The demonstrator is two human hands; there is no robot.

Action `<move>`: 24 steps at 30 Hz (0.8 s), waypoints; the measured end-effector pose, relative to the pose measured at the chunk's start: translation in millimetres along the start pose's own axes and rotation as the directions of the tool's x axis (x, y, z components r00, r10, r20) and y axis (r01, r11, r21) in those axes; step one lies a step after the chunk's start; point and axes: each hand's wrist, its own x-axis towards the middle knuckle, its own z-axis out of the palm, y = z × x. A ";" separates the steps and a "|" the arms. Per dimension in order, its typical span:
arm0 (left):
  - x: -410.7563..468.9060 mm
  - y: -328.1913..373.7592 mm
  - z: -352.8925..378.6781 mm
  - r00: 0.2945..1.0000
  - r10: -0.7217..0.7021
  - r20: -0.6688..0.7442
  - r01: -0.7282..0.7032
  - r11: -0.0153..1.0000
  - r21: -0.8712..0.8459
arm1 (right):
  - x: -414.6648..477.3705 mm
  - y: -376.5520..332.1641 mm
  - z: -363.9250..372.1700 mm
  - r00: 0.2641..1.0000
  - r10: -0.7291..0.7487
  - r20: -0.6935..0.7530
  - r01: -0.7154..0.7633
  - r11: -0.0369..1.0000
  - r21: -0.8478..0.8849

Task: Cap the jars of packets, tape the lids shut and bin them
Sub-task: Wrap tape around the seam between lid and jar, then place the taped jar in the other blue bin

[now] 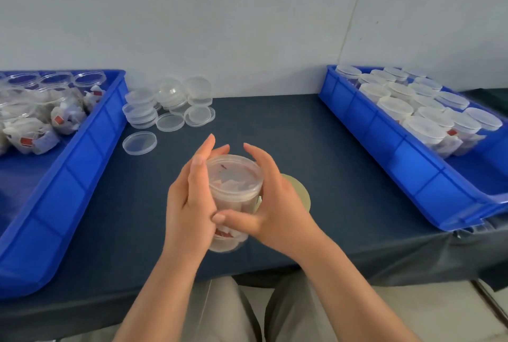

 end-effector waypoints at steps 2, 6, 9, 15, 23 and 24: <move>2.1 -0.5 -1.8 0.997 -0.065 0.046 0.070 0.990 -0.122 | 0.1 -3.7 -7.7 1.000 -0.026 -0.012 0.025 0.995 -0.095; 8.6 -2.6 -7.7 0.992 -0.077 0.104 0.100 0.967 -0.236 | 0.3 -5.8 -30.7 0.999 -0.042 0.007 0.043 0.993 -0.111; 12.4 -7.0 -11.2 0.995 -0.073 0.069 0.087 0.968 -0.233 | 1.6 -4.1 -62.9 0.999 -0.029 -0.024 0.026 0.993 -0.117; 8.2 -23.0 -16.0 0.986 -0.131 0.099 0.149 0.968 -0.203 | 6.5 -6.5 -190.7 0.872 -0.037 -0.488 -0.106 0.960 -0.261; 5.5 -42.7 -17.7 0.978 -0.197 0.072 0.208 0.954 -0.216 | -9.2 62.9 -363.0 0.604 0.283 -0.745 -0.688 0.656 -0.309; 5.3 -44.1 -16.7 0.977 -0.199 0.069 0.210 0.954 -0.216 | -12.5 74.8 -371.0 0.585 0.332 -0.739 -0.731 0.610 -0.305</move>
